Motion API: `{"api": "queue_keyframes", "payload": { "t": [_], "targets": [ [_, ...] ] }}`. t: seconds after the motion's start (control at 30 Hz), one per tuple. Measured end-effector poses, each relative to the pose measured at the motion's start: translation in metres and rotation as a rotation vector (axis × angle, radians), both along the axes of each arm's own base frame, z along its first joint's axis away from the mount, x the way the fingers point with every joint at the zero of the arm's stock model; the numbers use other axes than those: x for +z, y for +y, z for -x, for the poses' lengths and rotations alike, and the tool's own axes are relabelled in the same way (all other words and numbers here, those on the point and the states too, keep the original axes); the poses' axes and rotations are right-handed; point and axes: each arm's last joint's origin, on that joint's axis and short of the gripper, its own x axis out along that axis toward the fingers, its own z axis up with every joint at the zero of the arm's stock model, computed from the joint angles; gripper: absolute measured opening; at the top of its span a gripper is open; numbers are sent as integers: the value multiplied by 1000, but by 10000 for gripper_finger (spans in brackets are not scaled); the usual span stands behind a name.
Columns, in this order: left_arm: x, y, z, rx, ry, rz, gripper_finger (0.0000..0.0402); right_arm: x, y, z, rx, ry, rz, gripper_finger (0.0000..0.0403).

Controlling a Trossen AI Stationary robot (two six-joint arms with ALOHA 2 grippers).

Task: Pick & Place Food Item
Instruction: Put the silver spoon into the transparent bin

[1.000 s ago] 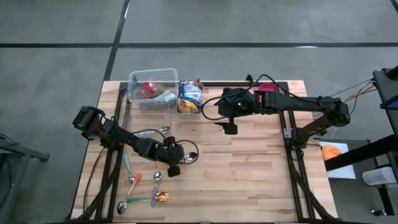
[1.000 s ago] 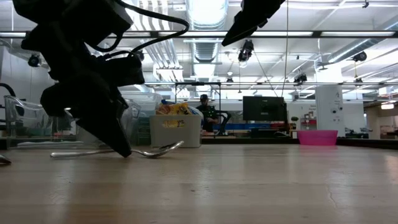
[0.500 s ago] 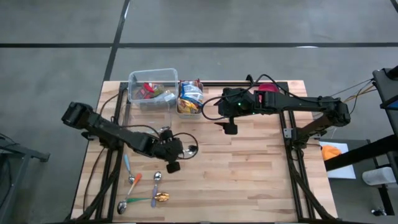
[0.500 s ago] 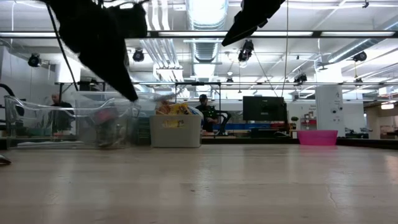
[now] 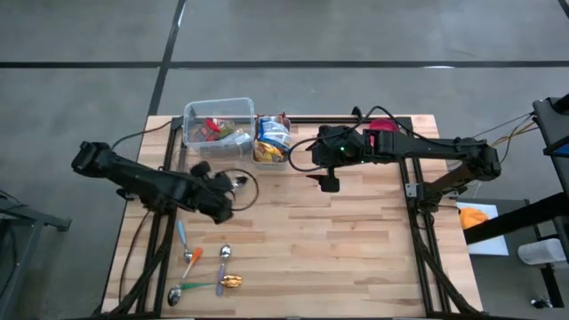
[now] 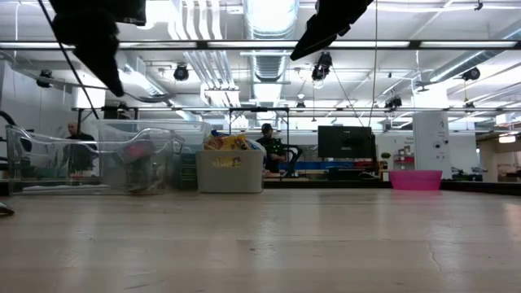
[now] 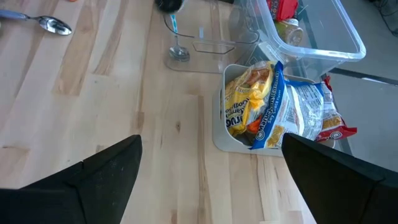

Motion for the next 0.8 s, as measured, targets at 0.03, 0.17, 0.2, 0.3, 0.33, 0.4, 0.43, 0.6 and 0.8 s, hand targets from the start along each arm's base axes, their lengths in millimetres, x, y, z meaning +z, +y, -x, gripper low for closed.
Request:
{"api": "queue_keyframes", "payload": {
  "t": [0.03,0.17,0.2,0.3,0.33,0.4,0.43,0.6,0.8],
  "targets": [
    [3,3,6,18,7,-1,6,0,0,0,0,0,0,384],
    [14,11,25,53,14,0,6,0,0,0,0,-1,0,384],
    [16,12,29,56,13,0,6,0,0,0,0,0,0,384],
    [18,16,36,66,-5,6,6,0,0,0,0,0,0,384],
    [18,16,38,63,-4,5,6,0,0,0,0,0,0,384],
    [16,17,41,41,9,-9,6,0,0,0,0,0,0,384],
    [15,17,41,28,19,-18,6,0,0,0,0,-1,0,384],
    [8,24,41,45,43,-57,6,0,0,0,0,-1,0,384],
    [1,44,35,148,22,-52,6,0,0,0,0,0,0,384]
  ]
}}
